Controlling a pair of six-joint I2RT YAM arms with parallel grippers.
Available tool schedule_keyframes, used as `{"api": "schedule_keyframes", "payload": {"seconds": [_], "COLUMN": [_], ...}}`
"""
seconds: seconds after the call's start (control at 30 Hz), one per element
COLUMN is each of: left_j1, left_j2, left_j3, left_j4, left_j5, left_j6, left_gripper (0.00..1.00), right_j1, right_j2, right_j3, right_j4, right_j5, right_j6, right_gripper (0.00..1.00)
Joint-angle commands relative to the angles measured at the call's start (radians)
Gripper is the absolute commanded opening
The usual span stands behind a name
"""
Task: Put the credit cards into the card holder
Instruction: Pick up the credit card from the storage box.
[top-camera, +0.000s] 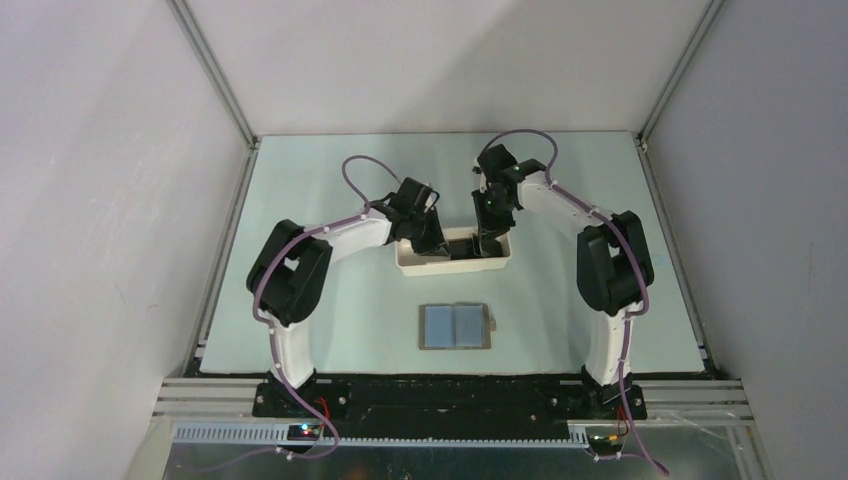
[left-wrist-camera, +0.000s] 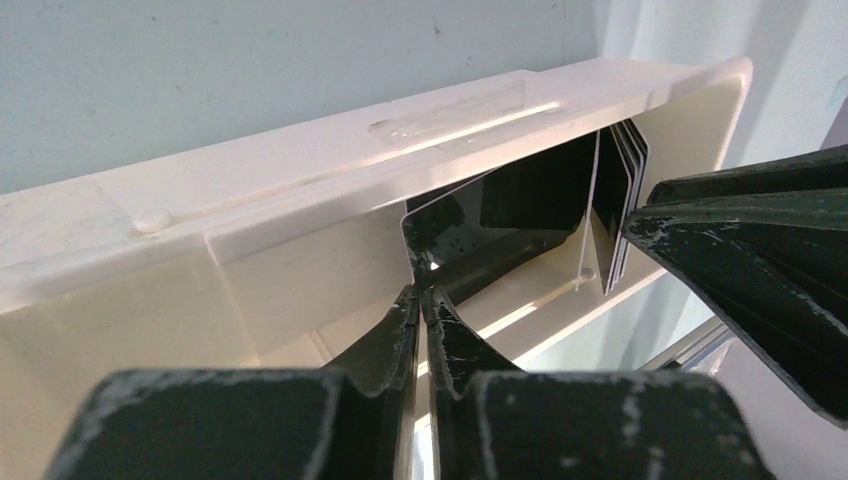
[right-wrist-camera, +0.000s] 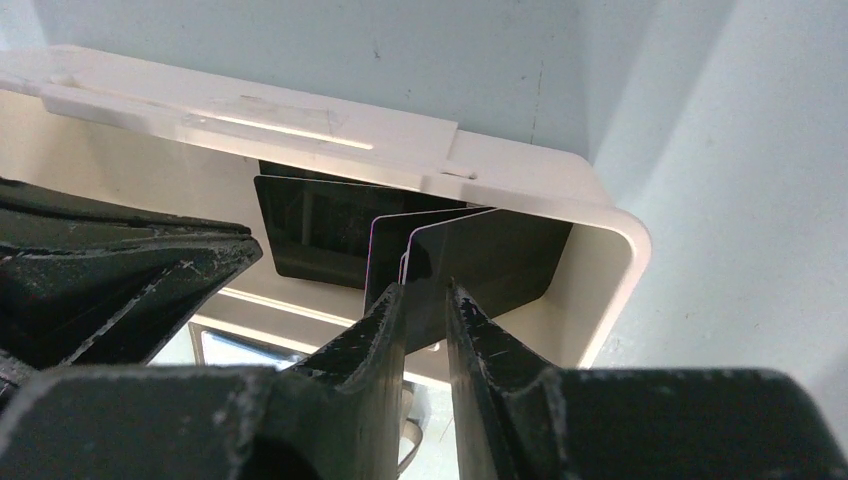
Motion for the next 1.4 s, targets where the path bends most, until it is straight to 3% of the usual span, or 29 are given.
{"api": "schedule_keyframes", "payload": {"seconds": [0.0, 0.23, 0.47, 0.73, 0.9, 1.1, 1.37], "left_j1": [-0.004, -0.005, -0.005, -0.015, -0.025, -0.048, -0.090], "left_j2": [0.013, 0.019, 0.024, 0.003, -0.020, -0.008, 0.051], "left_j3": [-0.007, -0.004, 0.000, 0.019, 0.079, 0.177, 0.249], "left_j4": [0.000, 0.000, -0.002, -0.002, 0.000, 0.002, 0.002], "left_j5": [-0.003, 0.002, 0.006, 0.018, 0.045, 0.076, 0.076], "left_j6": [0.024, 0.027, 0.026, 0.027, 0.013, -0.017, -0.038], "left_gripper": [0.09, 0.08, 0.07, 0.07, 0.10, 0.24, 0.29], "right_j1": [-0.017, -0.061, -0.107, -0.133, -0.155, -0.172, -0.179], "right_j2": [-0.045, -0.077, -0.098, -0.105, -0.124, -0.127, -0.130], "right_j3": [0.017, -0.032, -0.077, -0.110, -0.127, -0.130, -0.137], "right_j4": [-0.018, 0.001, 0.027, 0.050, 0.065, 0.062, 0.065], "right_j5": [0.005, -0.049, -0.113, -0.183, -0.213, -0.212, -0.218], "right_j6": [-0.018, -0.015, -0.012, -0.007, 0.002, -0.002, -0.001], "right_gripper": [0.25, 0.30, 0.45, 0.46, 0.36, 0.23, 0.22]}}
